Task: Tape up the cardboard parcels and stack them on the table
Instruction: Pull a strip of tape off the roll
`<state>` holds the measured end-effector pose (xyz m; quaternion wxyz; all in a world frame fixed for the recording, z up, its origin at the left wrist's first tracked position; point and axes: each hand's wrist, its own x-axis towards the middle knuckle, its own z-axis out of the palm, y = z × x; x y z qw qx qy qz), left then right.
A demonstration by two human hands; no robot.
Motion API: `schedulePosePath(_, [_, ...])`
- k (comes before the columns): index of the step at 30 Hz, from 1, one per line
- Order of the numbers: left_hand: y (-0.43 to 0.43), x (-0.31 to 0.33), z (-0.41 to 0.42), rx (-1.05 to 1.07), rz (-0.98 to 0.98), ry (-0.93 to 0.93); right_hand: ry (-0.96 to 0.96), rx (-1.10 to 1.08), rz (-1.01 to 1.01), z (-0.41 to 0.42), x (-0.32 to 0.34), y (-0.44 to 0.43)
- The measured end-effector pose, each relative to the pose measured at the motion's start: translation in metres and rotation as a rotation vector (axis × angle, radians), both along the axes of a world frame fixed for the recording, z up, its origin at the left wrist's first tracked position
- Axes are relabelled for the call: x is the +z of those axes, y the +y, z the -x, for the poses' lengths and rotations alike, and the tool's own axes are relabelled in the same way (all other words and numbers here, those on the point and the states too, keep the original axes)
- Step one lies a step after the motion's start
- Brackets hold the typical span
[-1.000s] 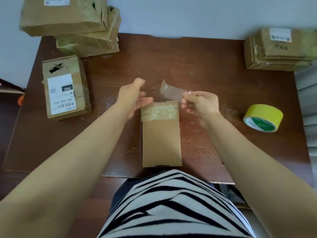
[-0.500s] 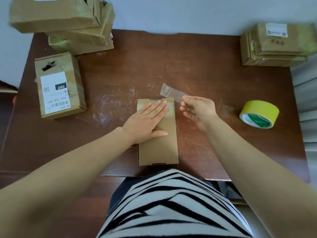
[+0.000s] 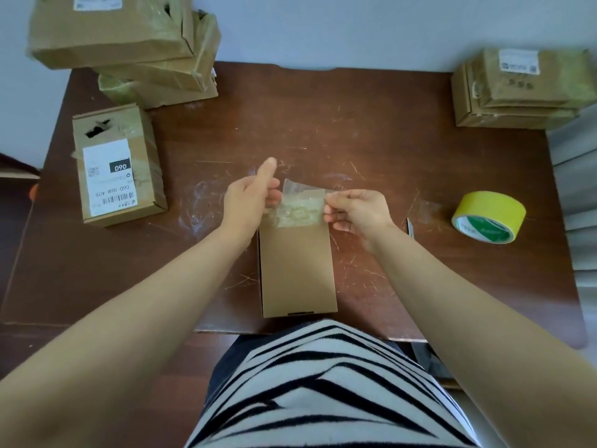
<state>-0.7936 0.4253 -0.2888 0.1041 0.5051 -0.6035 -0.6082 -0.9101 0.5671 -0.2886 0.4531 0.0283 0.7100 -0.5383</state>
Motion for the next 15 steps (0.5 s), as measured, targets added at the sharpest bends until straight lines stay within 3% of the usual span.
schedulePosePath(8, [-0.004,-0.017,-0.007,-0.075,0.034,-0.031,0.150,0.184,-0.061,-0.002,0.000,-0.010])
schedulePosePath(15, [-0.003,-0.017,-0.007,-0.250,0.336,-0.219,0.347,0.346,-0.289,-0.005,-0.003,-0.014])
